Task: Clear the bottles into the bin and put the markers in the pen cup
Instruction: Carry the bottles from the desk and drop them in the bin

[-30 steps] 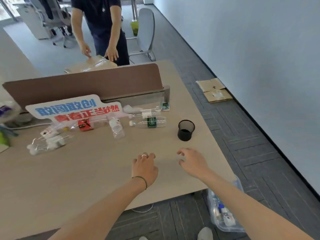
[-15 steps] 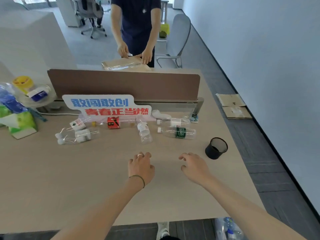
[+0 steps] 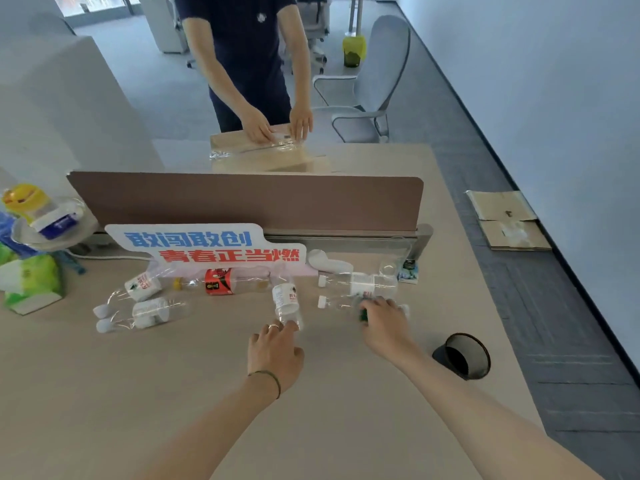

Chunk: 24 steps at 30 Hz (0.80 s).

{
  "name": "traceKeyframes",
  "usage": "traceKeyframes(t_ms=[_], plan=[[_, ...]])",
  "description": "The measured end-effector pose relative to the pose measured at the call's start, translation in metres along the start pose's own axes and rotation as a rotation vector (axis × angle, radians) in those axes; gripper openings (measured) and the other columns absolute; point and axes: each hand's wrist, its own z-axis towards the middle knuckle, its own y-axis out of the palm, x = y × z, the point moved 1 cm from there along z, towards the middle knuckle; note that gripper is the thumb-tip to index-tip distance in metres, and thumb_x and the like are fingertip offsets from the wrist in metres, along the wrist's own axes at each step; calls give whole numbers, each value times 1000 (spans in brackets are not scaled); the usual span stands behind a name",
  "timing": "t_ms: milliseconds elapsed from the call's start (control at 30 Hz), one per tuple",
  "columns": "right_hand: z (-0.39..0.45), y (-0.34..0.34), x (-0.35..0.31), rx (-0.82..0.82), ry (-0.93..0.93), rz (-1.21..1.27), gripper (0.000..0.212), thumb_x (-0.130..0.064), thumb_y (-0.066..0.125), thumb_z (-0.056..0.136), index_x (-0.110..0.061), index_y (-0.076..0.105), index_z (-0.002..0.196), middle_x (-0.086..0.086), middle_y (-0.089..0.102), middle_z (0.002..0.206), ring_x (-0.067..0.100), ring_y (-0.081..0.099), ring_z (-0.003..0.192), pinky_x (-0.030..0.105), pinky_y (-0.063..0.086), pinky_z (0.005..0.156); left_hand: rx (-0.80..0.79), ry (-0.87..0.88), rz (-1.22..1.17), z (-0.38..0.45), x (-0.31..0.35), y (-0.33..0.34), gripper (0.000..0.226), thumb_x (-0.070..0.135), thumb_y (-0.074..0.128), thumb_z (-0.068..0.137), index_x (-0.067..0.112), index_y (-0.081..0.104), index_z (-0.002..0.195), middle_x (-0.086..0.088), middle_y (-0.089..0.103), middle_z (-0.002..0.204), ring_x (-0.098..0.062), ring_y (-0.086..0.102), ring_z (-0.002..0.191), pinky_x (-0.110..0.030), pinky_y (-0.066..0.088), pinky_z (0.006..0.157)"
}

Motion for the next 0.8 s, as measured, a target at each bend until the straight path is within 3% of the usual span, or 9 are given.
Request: traceKeyframes(t_ms=[267, 467, 533, 633, 800], plan=[[50, 32, 27, -105, -37, -163, 61, -12, 58, 87, -22, 43, 145, 5, 52, 142, 31, 46, 127, 41, 38, 104, -35, -55, 39, 18, -9, 13, 49, 29, 50, 90, 30, 50, 139, 6, 57, 126, -17, 53, 119, -32, 39, 99], [42, 71, 31, -161, 7, -156, 67, -43, 68, 83, -27, 38, 141, 4, 58, 126, 28, 57, 113, 38, 43, 94, -70, -84, 75, 35, -21, 8, 47, 27, 52, 88, 30, 53, 135, 3, 57, 126, -20, 52, 121, -34, 39, 99], [32, 71, 31, -128, 64, -83, 64, -46, 67, 82, -25, 42, 137, 4, 57, 120, 29, 59, 106, 38, 44, 91, -89, -61, 104, 42, -21, 5, 44, 27, 52, 88, 28, 55, 132, 3, 57, 124, -21, 53, 120, -34, 40, 99], [19, 48, 32, -28, 177, 116, 53, -24, 63, 77, -23, 47, 127, 3, 55, 111, 31, 61, 98, 39, 47, 83, -93, 7, 135, 65, -10, 1, 43, 28, 52, 89, 26, 55, 132, 1, 59, 126, -22, 53, 120, -36, 42, 99], [9, 14, 52, 74, 433, 531, 57, -18, 71, 65, -30, 48, 116, -3, 59, 100, 28, 62, 88, 38, 53, 71, -103, 195, 242, 113, 39, 8, 44, 26, 52, 89, 19, 52, 132, -8, 58, 126, -29, 52, 121, -41, 41, 99]])
